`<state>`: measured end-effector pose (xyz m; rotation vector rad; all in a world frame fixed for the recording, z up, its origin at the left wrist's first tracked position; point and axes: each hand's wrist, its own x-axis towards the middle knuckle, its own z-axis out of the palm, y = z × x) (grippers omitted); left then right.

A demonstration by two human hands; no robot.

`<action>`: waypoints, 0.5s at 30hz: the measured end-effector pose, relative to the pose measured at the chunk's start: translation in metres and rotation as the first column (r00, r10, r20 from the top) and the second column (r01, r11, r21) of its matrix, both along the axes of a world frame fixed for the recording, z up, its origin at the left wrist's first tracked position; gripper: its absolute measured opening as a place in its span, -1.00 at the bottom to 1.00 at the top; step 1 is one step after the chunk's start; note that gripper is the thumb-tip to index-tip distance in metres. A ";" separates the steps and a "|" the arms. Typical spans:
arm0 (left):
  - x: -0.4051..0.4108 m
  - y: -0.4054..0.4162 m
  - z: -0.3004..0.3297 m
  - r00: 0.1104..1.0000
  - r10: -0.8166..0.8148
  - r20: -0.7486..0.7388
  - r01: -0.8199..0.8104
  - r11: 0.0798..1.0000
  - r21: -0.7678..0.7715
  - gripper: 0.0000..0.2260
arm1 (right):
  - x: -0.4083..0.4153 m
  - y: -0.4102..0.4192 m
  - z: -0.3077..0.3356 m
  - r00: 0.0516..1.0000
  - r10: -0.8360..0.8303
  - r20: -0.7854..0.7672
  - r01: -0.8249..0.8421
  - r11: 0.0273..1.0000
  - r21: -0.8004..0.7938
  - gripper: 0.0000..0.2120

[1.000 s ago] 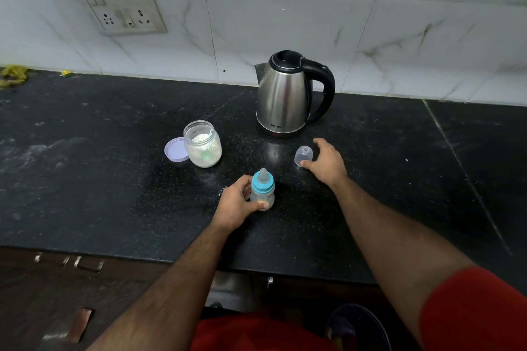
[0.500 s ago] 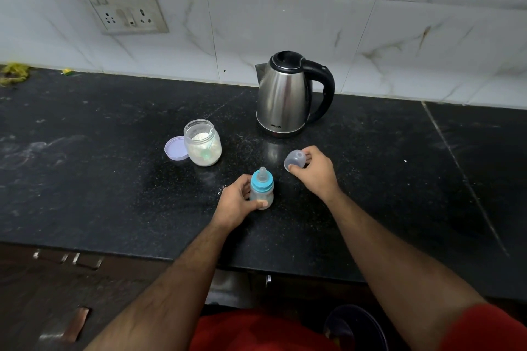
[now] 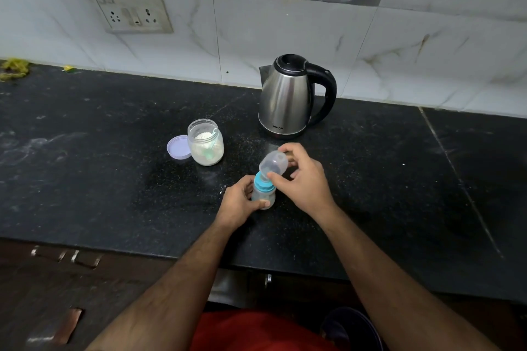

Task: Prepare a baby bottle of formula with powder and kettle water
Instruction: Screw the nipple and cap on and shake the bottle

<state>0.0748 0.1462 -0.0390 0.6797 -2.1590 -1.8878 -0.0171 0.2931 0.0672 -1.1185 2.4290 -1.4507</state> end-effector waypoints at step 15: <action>0.001 0.001 0.001 1.000 0.005 -0.020 -0.006 1.000 -0.019 -0.51 | 0.001 -0.006 -0.019 0.980 0.118 -0.161 -0.077 0.968 0.240 -0.59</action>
